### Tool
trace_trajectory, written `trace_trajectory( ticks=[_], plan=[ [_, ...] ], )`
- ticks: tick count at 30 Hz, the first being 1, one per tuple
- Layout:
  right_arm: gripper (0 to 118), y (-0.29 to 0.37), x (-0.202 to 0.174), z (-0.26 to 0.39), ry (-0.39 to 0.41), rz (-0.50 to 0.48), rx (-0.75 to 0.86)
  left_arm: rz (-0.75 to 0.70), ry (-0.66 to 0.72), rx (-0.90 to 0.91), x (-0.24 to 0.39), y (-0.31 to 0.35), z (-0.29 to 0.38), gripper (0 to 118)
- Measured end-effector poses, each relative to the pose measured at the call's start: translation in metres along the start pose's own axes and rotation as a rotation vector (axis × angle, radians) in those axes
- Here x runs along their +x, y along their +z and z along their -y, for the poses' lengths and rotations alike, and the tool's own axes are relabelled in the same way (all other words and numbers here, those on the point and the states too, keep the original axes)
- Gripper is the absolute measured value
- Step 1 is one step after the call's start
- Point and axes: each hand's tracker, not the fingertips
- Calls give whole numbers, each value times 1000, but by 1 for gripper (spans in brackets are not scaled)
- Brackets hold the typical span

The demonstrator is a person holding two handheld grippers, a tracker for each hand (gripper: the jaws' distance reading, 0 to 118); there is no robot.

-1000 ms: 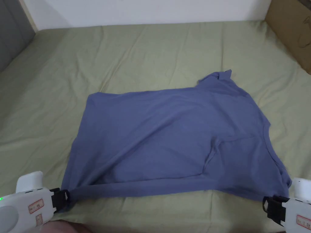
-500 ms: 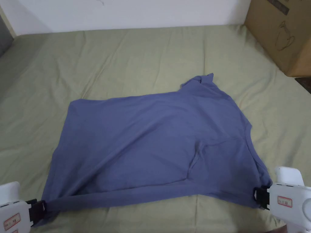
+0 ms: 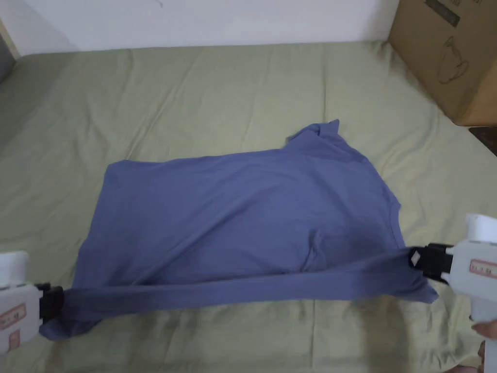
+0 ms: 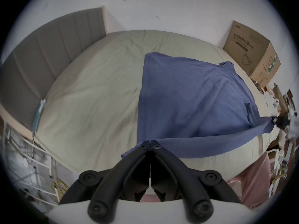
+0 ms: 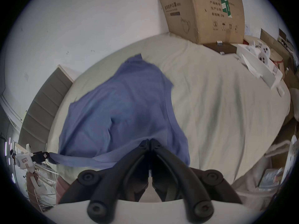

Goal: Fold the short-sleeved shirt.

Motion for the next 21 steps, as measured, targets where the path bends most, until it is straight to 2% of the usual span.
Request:
trace_trajectory(
  ticks=[6,7,9,10,11,12,13,14,15,16,17,18,20,21],
  plan=[
    [1,-51,-17,-63,54,48,3,10,-16,15,4,-44,-64,0],
    [1,-64,-19,-69,64,58,-14,6,-16,12,5,-56,-71,4],
    [2,-93,-20,-75,59,100,-35,-17,-13,-9,9,-75,-80,33],
    [3,-104,-16,-75,54,126,-54,-30,-22,-9,9,-81,-82,41],
    [3,-112,-12,-74,17,129,-78,-39,-16,-16,8,-84,-83,41],
    [14,-115,-7,-72,-41,104,-88,-39,4,-21,7,-85,-82,65],
    [52,-113,-4,-70,-85,88,-107,-7,22,-20,3,-83,-80,93],
    [76,-107,-1,-65,-100,55,-93,15,37,-15,0,-79,-76,105],
    [79,-98,-1,-59,-87,31,-58,21,39,-2,-2,-73,-70,107],
    [78,-91,-4,-56,-63,57,-63,20,37,-2,-2,-66,-65,105],
    [77,-82,-6,-52,-7,64,-47,15,40,-1,-4,-58,-58,102],
    [68,-70,-8,-45,35,59,-39,26,49,12,-8,-49,-50,89],
    [9,-53,-14,-30,89,61,-20,56,79,31,-10,-36,-35,17],
    [1,-48,-16,-22,108,49,-36,53,82,17,-10,-34,-26,0]
  ],
)
